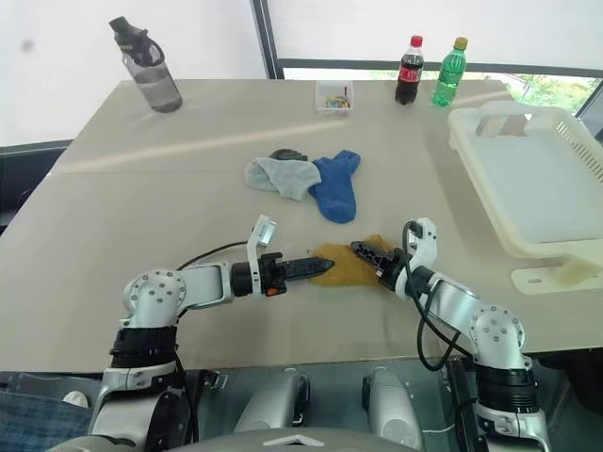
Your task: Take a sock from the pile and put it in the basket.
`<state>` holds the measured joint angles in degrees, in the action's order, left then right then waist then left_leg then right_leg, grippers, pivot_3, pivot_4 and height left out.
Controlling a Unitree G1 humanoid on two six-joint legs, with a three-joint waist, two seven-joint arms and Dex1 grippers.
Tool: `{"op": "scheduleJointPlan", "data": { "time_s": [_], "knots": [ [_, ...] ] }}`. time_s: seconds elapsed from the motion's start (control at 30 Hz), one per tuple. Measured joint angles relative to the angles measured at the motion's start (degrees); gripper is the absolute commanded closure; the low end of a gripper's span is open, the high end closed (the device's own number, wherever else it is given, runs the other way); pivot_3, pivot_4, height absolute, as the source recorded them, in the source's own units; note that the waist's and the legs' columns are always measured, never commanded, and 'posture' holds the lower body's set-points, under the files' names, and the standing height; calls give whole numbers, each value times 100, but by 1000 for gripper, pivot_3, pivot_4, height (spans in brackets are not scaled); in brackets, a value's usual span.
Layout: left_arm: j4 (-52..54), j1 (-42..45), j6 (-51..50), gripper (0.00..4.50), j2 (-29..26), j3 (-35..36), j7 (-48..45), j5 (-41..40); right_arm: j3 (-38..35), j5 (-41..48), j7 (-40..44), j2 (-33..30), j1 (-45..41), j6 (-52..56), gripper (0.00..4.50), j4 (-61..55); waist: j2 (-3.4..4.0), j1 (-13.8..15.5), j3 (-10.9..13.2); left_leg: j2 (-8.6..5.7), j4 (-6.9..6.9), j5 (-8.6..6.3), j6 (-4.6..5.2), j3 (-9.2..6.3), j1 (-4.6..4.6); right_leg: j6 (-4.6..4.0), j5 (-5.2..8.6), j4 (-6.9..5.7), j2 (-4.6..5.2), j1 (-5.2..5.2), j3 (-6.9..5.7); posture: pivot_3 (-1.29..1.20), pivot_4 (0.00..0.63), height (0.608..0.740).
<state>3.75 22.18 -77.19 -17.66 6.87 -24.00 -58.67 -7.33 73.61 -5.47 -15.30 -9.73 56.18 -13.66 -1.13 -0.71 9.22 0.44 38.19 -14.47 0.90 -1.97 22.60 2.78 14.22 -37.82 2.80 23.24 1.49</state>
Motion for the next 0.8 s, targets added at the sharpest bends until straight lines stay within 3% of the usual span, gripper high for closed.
{"op": "scheduleJointPlan", "data": {
  "time_s": [0.2,0.33,0.8],
  "knots": [
    [-196,83,399,34,-117,-352,-569,322,-25,-48,1,43,2,-1,1532,0,5,3,-6,2,0,0,0,-2,0,0,1,4,1,-2,0,0,150,740],
    [-517,177,667,34,85,-378,-921,432,-42,-69,2,73,2,14,1532,-14,7,-3,-7,5,0,0,0,-3,3,1,2,10,1,-1,0,0,150,740],
    [-665,212,659,34,478,21,-1917,-273,-69,-64,-4,137,23,78,1532,-106,5,-16,-1,5,-11,0,1,3,35,1,1,17,-2,27,3,0,150,740]
  ]
}}
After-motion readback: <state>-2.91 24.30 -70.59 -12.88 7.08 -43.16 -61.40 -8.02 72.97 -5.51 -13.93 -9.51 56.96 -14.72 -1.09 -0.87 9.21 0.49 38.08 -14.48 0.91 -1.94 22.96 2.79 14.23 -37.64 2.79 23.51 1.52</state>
